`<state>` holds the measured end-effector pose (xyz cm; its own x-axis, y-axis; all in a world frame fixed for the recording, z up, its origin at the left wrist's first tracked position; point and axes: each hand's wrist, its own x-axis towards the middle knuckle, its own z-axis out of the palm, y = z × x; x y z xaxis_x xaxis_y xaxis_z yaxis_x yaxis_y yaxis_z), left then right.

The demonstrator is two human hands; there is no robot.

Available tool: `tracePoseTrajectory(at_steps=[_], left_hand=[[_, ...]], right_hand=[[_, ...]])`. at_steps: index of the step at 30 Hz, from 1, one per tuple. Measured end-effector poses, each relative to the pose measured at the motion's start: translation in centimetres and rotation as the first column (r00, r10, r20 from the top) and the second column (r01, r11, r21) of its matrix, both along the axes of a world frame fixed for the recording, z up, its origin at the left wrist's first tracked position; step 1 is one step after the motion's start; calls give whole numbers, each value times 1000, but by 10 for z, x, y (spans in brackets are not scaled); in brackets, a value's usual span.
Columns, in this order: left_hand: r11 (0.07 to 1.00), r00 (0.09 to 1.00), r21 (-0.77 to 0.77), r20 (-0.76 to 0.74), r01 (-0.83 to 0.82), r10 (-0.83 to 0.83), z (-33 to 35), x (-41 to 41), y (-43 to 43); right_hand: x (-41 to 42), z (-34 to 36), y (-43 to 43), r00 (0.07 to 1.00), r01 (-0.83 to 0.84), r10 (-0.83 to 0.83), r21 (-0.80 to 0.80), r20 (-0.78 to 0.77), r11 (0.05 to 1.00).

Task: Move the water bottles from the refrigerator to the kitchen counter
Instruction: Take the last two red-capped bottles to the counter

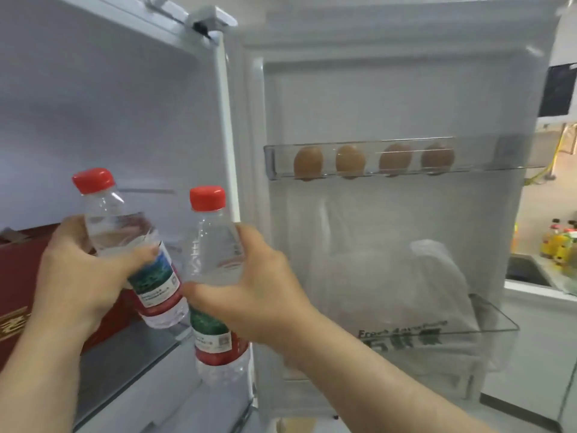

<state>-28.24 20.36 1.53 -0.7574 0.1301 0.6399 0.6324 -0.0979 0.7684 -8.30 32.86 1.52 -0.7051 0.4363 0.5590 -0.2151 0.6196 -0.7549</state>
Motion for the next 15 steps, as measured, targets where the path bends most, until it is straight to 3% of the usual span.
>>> tracePoseTrajectory(at_steps=[5, 10, 15], left_hand=[[956, 953, -67, -83, 286, -291, 36, 100, 17], [812, 813, -189, -97, 552, -575, 66, 187, 51], [686, 689, -209, -68, 697, -721, 74, 257, 110]], right_hand=[[119, 37, 34, 996, 74, -73, 18, -52, 997], [225, 66, 70, 960, 276, -268, 99, -84, 956], [300, 80, 99, 877, 477, -466, 100, -115, 873]])
